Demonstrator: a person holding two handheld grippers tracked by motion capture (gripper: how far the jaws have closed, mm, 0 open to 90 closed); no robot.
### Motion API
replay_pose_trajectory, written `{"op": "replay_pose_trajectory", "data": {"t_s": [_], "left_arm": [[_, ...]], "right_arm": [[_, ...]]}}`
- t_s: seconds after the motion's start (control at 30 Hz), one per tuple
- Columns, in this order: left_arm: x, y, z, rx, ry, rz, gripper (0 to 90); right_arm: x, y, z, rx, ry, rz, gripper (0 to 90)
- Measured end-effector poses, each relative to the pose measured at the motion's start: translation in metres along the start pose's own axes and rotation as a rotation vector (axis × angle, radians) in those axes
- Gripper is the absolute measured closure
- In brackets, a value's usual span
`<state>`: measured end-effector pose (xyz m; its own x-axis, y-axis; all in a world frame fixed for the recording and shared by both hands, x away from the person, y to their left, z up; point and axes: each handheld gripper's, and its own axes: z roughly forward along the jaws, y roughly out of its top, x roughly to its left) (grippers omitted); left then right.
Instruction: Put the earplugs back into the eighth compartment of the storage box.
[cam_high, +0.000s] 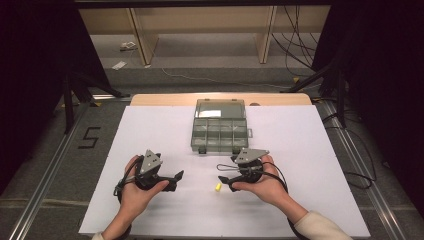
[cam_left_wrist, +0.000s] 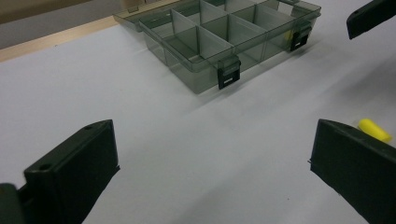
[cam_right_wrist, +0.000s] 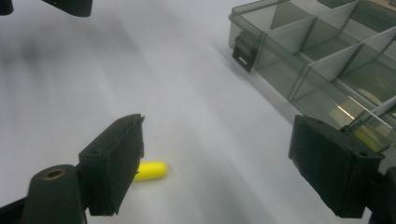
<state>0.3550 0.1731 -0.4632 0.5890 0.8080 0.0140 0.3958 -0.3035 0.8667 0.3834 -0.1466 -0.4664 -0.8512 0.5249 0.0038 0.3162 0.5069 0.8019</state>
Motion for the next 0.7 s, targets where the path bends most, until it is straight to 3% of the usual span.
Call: {"op": "replay_pose_trajectory", "data": {"t_s": [0.7], "left_arm": [[-0.001, 0.001, -0.001, -0.01, 0.0, 0.002, 0.4]], "right_arm": [[0.023, -0.013, 0.012, 0.053, 0.062, -0.035, 23.1]]}}
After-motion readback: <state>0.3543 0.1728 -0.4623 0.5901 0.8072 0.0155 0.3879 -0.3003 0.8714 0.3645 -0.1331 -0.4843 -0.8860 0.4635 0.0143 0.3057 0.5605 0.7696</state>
